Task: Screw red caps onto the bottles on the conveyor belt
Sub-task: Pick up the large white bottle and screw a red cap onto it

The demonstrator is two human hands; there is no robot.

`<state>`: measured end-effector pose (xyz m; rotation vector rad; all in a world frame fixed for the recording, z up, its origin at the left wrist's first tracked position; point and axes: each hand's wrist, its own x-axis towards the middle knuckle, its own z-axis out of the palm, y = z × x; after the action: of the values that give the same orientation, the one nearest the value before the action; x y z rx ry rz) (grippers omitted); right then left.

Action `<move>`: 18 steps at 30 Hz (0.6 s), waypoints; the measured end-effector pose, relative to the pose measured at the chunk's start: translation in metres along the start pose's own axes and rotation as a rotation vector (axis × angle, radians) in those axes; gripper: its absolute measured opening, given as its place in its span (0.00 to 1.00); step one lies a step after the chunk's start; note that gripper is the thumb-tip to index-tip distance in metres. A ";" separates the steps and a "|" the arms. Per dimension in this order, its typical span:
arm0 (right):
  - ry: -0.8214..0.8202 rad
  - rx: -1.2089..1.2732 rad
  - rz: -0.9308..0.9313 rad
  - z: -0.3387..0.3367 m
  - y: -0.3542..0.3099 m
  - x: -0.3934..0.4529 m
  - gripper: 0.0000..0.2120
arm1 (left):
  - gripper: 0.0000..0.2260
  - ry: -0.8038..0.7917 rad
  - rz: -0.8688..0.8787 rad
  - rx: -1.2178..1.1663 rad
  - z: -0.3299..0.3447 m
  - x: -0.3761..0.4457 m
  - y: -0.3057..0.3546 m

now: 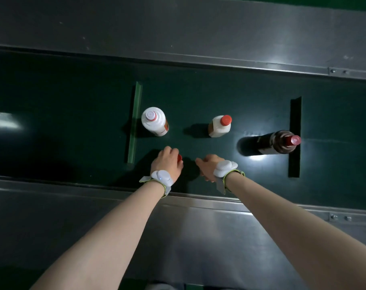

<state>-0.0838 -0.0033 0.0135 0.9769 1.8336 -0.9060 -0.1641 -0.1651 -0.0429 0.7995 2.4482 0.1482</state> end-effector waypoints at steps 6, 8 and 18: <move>0.042 0.610 -0.051 -0.011 -0.032 -0.018 0.18 | 0.12 0.224 0.106 -0.296 -0.054 -0.021 0.028; 0.010 0.757 -0.027 -0.018 -0.047 -0.029 0.18 | 0.12 0.262 0.100 -0.339 -0.073 -0.026 0.032; 0.034 0.936 -0.181 -0.044 -0.091 -0.051 0.15 | 0.16 0.532 0.058 -0.397 -0.125 -0.039 -0.006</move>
<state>-0.1613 -0.0185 0.0939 1.3729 1.5132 -1.9522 -0.2086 -0.1838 0.0791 0.7141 2.7360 0.9437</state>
